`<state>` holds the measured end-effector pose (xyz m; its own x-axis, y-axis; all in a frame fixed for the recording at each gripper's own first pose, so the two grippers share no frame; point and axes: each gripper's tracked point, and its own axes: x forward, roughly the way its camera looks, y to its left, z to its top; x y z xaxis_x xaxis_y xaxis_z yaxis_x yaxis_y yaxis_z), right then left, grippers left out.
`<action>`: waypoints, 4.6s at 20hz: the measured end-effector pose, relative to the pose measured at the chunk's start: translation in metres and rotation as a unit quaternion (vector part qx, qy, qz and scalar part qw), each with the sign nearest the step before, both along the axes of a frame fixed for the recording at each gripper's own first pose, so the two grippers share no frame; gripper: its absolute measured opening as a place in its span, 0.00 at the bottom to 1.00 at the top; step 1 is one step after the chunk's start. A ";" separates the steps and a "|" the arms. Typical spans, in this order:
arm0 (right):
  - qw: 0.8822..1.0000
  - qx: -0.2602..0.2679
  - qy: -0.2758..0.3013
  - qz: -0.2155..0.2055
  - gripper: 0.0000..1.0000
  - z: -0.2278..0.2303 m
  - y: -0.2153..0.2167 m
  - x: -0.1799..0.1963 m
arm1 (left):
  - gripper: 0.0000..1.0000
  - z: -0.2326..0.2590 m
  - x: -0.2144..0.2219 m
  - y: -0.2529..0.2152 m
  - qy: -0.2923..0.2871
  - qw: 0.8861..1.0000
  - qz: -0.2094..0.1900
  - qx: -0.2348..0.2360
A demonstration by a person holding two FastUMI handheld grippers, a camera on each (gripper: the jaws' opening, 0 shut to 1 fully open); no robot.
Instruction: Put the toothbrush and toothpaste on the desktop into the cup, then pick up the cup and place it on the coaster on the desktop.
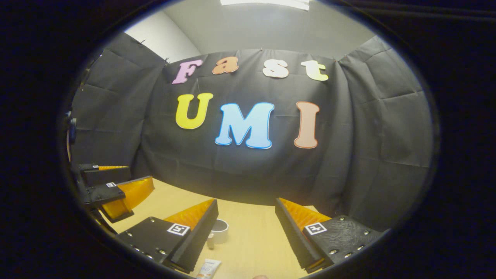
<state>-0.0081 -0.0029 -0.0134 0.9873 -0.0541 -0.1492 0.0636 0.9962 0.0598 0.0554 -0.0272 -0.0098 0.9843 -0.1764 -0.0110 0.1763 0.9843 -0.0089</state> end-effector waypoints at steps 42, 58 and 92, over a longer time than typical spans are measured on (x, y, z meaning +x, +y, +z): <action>0.812 0.094 0.562 0.128 0.93 -0.226 0.117 -0.064 | 0.98 -0.329 -0.040 0.060 0.613 0.787 0.000 0.060; 0.771 0.085 0.616 0.139 0.89 -0.246 0.124 -0.083 | 0.96 -0.354 -0.068 0.069 0.655 0.749 0.009 0.094; 0.789 0.155 0.582 0.125 0.26 -0.248 0.109 -0.077 | 0.08 -0.336 -0.055 0.066 0.567 0.819 -0.040 0.082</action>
<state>-0.0850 0.1057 -0.2610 0.1464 0.3380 -0.9297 0.0592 0.9351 0.3493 0.0000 0.0388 -0.3455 0.3097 -0.1447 -0.9398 0.2105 0.9743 -0.0806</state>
